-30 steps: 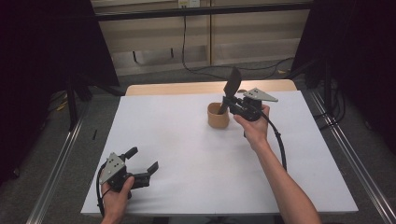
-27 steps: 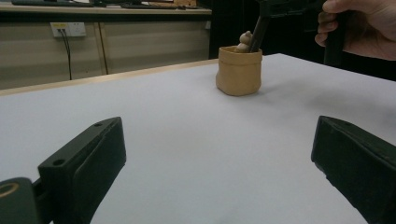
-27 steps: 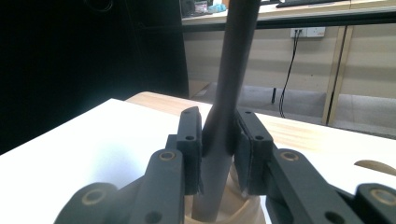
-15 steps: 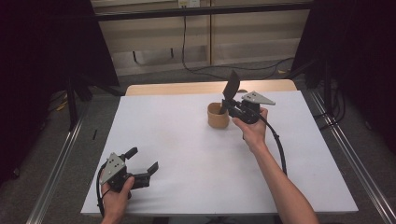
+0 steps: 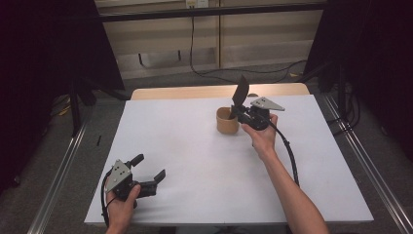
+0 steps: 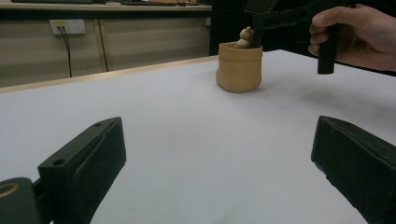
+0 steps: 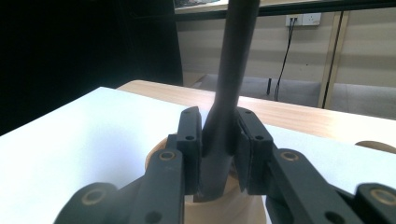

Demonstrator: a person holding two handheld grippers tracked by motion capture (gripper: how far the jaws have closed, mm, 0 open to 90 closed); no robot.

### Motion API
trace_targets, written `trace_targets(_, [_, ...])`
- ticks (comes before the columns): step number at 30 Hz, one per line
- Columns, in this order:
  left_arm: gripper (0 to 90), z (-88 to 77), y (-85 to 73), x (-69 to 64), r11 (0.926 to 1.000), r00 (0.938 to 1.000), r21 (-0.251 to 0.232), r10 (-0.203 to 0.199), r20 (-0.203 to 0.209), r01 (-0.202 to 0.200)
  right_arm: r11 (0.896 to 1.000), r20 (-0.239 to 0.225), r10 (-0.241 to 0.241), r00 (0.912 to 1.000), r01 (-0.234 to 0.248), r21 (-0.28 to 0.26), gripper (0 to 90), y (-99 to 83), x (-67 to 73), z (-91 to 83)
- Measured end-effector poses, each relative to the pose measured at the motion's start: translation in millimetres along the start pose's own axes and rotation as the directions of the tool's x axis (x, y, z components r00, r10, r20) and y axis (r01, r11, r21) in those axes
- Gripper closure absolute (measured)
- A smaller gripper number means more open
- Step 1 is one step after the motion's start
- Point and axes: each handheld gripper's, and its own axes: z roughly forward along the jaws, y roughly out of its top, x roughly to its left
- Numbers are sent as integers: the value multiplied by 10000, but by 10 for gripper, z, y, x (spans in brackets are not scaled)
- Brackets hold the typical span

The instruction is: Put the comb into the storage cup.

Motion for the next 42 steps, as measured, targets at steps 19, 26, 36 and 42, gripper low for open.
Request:
trace_targets(19, [34,-11,4,-3,10000,10000,23,50,-1,-50,9995,-136,-1,9999,-4,-310,735,-94,31,34])
trace_targets(26, [34,-11,4,-5,10000,10000,24,59,18,-59,9998,-56,-127,9999,126,-142,733,-92,35,-19])
trace_targets(36, [34,-14,2,7,10000,10000,54,68,-69,-67,10000,-129,74,9999,-73,33,731,-178,21,-29])
trace_targets(42, [34,-13,3,6,10000,10000,21,27,-53,-27,9999,-169,81,9998,-80,81,720,-168,13,-39])
